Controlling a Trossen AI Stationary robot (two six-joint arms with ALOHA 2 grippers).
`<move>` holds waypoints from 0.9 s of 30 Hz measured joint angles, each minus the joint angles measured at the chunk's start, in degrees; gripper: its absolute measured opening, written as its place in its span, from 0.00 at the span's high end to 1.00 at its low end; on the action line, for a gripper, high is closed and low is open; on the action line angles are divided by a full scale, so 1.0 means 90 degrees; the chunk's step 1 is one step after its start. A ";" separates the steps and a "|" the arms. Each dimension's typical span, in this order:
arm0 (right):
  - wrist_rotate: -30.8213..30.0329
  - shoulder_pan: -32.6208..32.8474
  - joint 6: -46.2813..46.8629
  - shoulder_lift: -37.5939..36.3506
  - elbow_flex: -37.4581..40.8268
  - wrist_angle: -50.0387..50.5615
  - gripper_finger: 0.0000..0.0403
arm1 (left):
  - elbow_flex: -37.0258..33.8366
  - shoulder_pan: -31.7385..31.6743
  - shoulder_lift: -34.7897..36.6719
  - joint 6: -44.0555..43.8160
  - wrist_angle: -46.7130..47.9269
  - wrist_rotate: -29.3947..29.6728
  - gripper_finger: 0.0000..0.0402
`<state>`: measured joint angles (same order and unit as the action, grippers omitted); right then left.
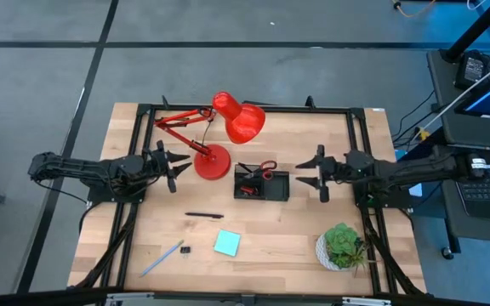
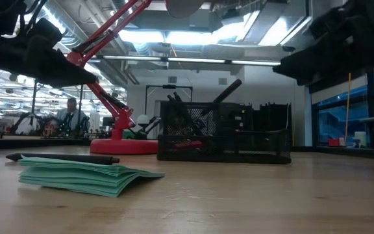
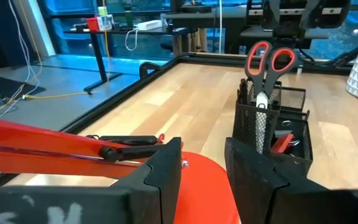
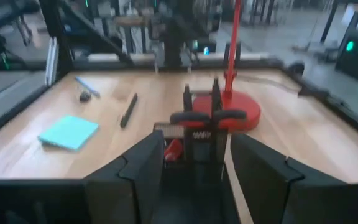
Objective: Pick and place office supplies into organizer
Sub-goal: Put the black pen into the black desk organizer
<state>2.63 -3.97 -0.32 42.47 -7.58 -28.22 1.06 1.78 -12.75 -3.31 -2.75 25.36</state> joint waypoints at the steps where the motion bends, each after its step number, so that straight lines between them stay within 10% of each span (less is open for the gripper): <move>1: 0.0000 -0.0002 0.0003 -0.0036 0.0093 -0.0249 0.53 | 0.0000 0.0000 0.0000 0.0000 0.0012 0.0000 0.71; 27: 0.0510 -0.1551 0.0335 -0.0111 0.0778 -0.0975 0.53 | 0.0000 0.0000 -0.0002 0.0102 -0.0237 -0.0491 0.63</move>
<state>7.22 -17.92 2.70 41.47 -0.58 -37.00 1.06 1.78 -12.78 -2.39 -4.88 20.95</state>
